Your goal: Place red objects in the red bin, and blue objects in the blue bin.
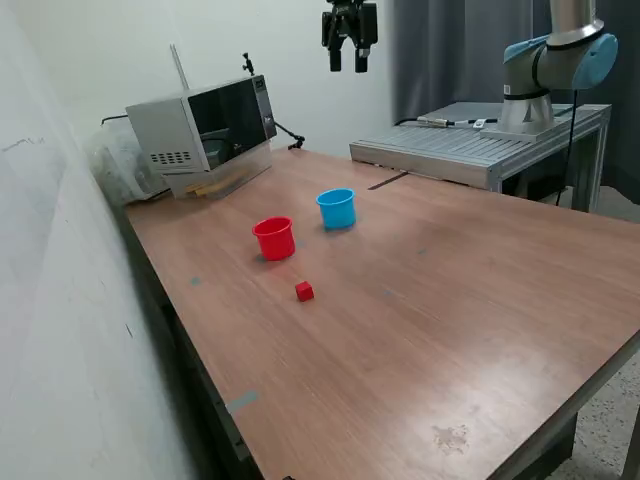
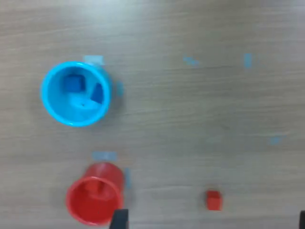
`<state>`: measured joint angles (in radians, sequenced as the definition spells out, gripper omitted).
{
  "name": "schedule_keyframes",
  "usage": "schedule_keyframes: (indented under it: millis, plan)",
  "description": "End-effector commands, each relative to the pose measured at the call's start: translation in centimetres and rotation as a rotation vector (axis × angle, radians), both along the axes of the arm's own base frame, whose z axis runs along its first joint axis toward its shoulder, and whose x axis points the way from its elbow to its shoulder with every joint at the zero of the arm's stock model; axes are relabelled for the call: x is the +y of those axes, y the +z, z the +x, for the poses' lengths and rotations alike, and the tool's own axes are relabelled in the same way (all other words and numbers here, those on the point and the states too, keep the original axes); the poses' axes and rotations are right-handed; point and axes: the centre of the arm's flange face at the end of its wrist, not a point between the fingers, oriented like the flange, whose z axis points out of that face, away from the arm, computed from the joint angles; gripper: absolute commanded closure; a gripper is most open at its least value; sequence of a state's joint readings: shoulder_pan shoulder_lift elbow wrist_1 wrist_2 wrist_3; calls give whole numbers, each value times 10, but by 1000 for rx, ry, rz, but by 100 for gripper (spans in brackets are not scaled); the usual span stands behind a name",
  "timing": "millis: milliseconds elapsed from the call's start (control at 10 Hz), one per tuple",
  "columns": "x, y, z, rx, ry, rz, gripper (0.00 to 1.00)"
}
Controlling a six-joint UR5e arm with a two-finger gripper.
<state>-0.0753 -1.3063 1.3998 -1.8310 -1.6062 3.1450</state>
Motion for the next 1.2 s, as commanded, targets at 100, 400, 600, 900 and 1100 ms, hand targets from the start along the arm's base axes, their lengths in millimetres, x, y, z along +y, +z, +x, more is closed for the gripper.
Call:
schedule_keyframes:
  millis: [100,400,600,900,1100]
  plan:
    - [-108,-18,-51,9,51,-48,0]
    - [-150,-133,-113,-34,56,-50,0]
    - [-146,-231,-139,-85,37,-31,0]
    - [-98,-268,-168,-37,-25,-12,0]
    - [-85,-272,-183,-9,-42,-13,0]
